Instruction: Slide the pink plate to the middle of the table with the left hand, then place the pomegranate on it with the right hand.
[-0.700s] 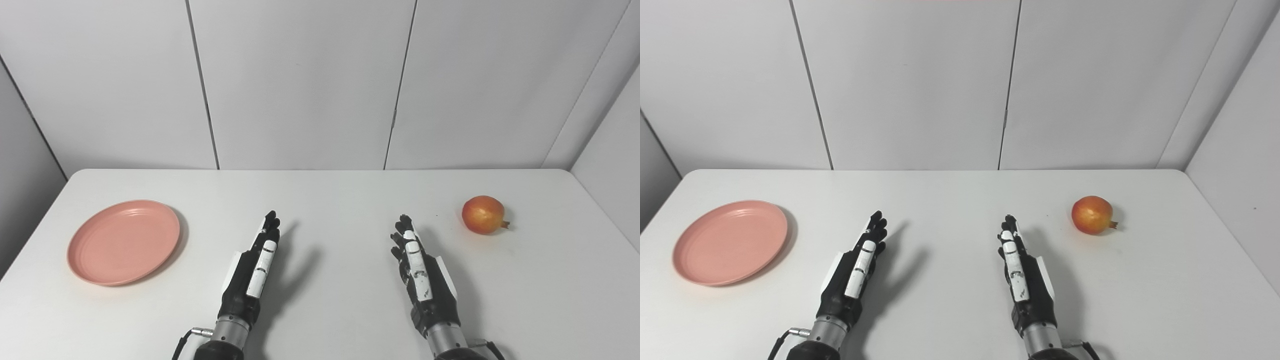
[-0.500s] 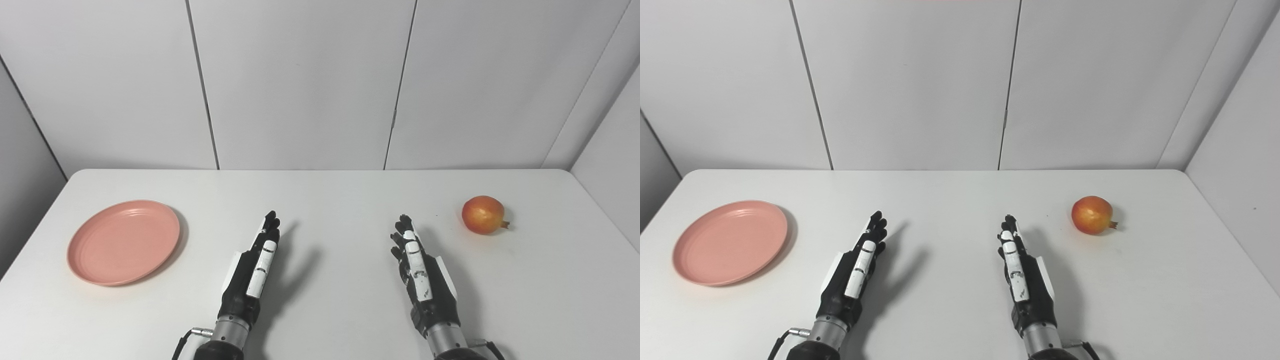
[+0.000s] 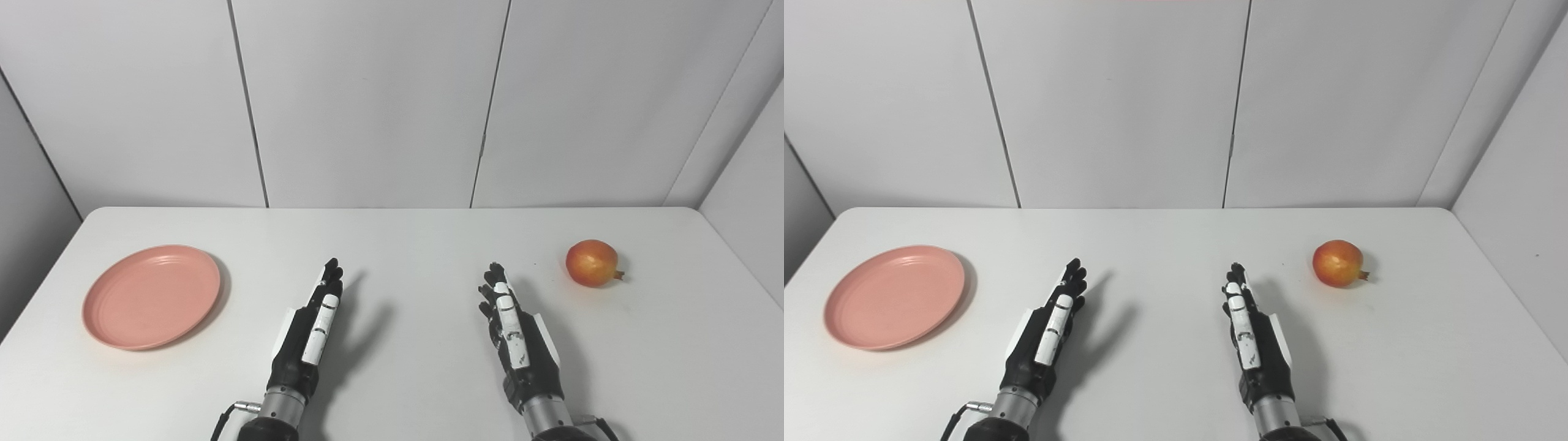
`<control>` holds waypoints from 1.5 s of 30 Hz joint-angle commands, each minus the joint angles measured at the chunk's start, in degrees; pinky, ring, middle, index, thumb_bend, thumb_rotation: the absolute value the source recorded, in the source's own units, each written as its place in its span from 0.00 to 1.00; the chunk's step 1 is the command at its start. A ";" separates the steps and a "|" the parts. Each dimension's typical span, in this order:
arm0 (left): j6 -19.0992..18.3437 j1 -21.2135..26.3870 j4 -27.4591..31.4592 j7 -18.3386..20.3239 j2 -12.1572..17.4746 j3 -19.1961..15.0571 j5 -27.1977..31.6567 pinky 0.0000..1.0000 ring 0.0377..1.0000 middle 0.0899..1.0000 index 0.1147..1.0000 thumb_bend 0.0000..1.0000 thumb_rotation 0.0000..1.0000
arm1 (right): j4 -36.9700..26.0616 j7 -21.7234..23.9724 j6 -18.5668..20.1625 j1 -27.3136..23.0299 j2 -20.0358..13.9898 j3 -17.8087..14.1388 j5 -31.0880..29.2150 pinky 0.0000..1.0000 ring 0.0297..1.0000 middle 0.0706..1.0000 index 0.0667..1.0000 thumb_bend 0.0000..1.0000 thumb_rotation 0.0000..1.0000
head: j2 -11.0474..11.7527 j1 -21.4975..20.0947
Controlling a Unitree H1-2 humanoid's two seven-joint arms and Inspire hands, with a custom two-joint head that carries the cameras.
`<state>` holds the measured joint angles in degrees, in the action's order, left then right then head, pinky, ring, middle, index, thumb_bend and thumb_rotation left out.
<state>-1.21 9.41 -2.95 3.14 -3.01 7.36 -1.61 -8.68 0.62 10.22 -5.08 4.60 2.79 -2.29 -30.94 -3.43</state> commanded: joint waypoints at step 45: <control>1.11 1.51 -1.23 -2.74 -3.91 2.40 -3.88 0.98 1.00 1.00 1.00 0.45 1.00 | -1.82 3.45 -2.52 -0.01 -4.31 -1.77 -4.11 1.00 0.99 1.00 1.00 0.30 1.00 | 3.58 14.43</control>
<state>-1.11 9.42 -4.09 0.29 -5.51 8.55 -4.50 -8.42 3.03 10.08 -4.19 0.97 1.47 -5.45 -27.34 10.95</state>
